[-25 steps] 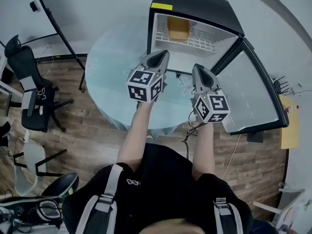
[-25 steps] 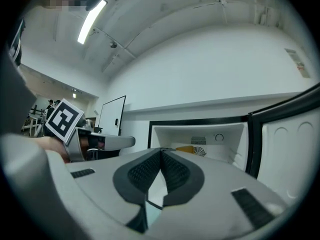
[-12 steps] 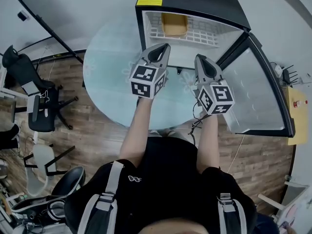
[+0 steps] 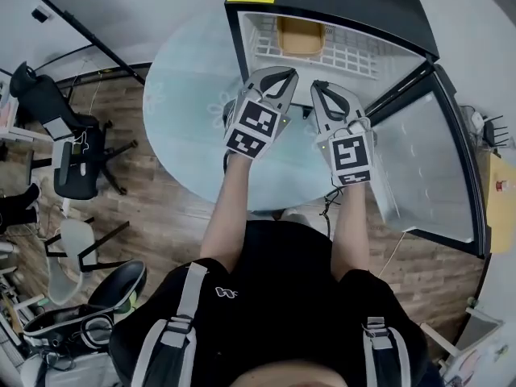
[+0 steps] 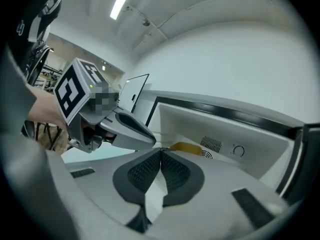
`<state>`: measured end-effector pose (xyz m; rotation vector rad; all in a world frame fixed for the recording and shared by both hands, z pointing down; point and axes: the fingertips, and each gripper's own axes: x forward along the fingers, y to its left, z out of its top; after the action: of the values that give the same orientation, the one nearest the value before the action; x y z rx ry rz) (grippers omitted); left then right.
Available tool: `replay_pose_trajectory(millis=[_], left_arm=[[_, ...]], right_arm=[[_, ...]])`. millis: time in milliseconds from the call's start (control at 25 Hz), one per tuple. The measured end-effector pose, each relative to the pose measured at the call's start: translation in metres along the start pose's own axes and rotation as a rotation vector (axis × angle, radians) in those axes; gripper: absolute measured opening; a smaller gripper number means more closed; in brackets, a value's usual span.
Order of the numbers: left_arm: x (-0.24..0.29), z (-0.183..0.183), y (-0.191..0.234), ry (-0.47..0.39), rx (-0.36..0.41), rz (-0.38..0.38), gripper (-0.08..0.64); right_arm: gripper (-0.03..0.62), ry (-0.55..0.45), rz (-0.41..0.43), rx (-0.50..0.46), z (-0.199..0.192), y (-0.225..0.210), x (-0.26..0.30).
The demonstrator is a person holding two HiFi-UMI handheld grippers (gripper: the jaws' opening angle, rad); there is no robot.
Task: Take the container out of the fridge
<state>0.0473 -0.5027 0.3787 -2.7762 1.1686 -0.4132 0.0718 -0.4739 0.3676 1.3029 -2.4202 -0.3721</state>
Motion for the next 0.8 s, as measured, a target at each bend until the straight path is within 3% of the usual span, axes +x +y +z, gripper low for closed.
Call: replay_pose_trajectory(millis=[80,240,280,400,560,800], left_arm=[[0.005,-0.004,0.003,0.018,0.019,-0.021,0.078],[0.014,-0.013,0.015,0.06,0.066,-0.026,0.08],[0.016,-0.016,0.018,0.075,0.084,-0.022,0.08],[0.023,-0.023,0.026,0.13,0.181,-0.005,0.081],[0.037,-0.035,0.022,0.216,0.359,-0.021,0.143],[0.062,-0.033,0.023,0.241,0.466,-0.03,0.143]], right_arm=[[0.008,0.023,0.011,-0.02,-0.002,-0.002,0.011],[0.012,0.075,0.024,-0.092,-0.007,-0.004,0.027],[0.046,0.089,0.03,-0.115,-0.008,-0.004,0.032],[0.058,0.14,0.05,-0.2,-0.017,-0.008,0.046],[0.06,0.216,0.061,-0.338,-0.029,-0.016,0.061],[0.06,0.285,0.082,-0.471,-0.035,-0.029,0.084]])
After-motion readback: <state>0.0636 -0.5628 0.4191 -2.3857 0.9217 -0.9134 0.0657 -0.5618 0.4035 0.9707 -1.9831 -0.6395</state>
